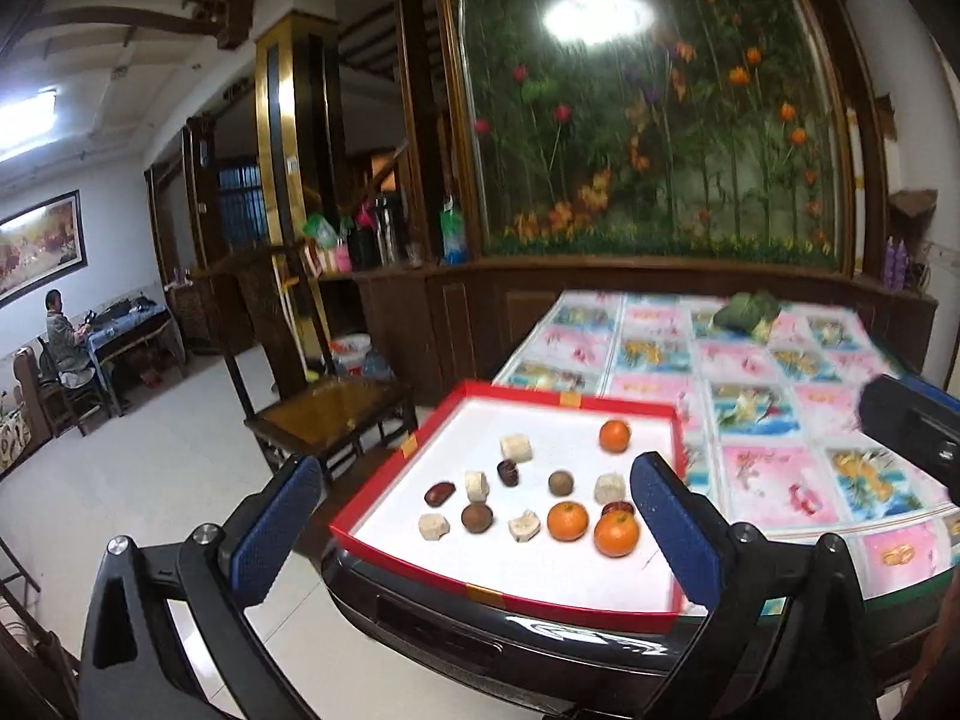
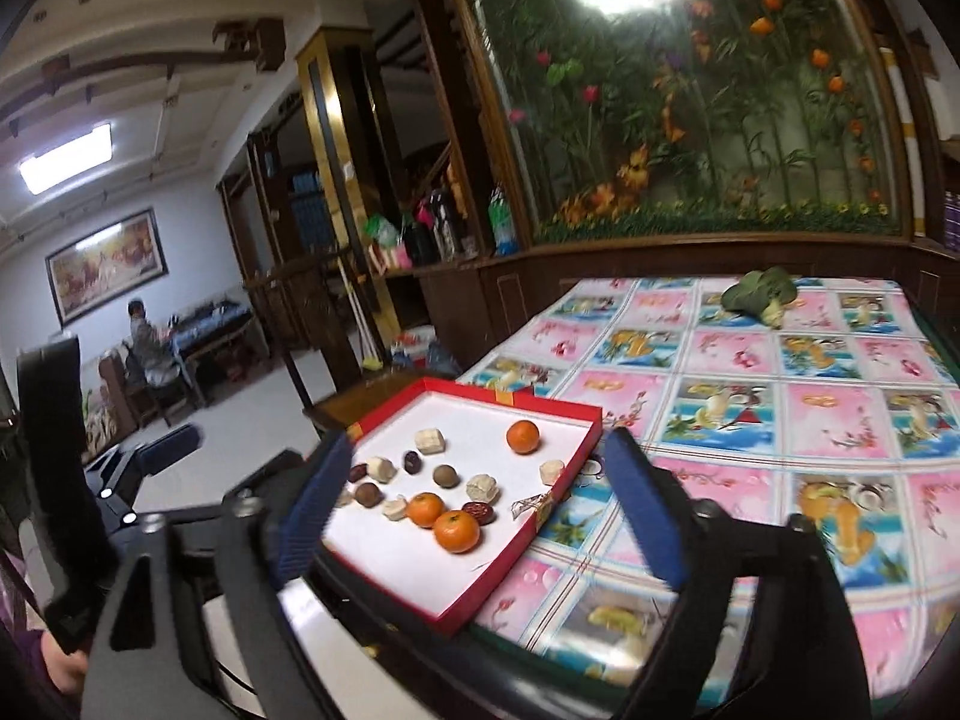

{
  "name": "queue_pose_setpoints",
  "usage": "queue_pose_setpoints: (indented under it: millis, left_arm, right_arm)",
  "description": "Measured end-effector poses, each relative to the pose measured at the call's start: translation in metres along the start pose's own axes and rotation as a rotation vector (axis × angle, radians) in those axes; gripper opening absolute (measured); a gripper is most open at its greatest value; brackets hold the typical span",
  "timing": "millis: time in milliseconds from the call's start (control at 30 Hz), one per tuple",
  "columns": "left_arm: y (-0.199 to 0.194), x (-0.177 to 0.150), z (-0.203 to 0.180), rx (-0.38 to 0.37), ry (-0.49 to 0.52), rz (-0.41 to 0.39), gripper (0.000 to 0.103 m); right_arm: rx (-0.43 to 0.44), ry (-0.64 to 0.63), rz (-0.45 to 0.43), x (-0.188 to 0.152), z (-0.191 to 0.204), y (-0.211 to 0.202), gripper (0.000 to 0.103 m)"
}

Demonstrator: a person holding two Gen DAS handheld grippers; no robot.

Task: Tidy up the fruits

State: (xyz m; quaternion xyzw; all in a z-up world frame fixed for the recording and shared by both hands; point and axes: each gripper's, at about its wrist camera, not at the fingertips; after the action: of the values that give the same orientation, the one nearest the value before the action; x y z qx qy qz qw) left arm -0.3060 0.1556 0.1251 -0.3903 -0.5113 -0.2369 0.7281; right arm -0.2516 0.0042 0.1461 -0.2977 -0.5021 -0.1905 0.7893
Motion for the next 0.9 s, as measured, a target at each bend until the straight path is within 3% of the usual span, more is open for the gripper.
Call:
queue_pose_setpoints:
  millis: [67,267,400,633,900]
  left_arm:
    - [-0.006,0.004,0.004,-0.014,-0.015,-0.002,0.103]
    - [-0.016,0.012,0.007,0.002,-0.047,-0.011,0.103]
    - [-0.022,0.008,0.007,0.019,-0.028,-0.005,0.103]
    - [-0.030,0.011,0.012,0.047,-0.073,-0.022,0.103]
    - [-0.032,0.009,0.013,0.051,-0.055,-0.023,0.103]
  right_arm:
    - [0.007,-0.001,-0.040,0.001,0.005,-0.018,0.103]
    - [-0.034,-0.053,-0.180,0.001,0.009,-0.044,0.103]
    - [-0.006,0.009,-0.158,-0.002,0.006,-0.039,0.103]
    - [-0.036,-0.095,-0.152,-0.010,0.024,-0.040,0.103]
    - [-0.005,-0.084,-0.151,-0.014,0.025,-0.041,0.103]
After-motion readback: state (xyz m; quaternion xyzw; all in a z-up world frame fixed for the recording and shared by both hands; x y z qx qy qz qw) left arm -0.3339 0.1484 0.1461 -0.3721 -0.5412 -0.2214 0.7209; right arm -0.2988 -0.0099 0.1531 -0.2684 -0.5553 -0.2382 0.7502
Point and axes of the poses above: each gripper's, at about its wrist camera, not at the fingertips, and y roughly the way its jaws point, z to its left, x to its top, and after that the axes turned 13 degrees about x, right-handed
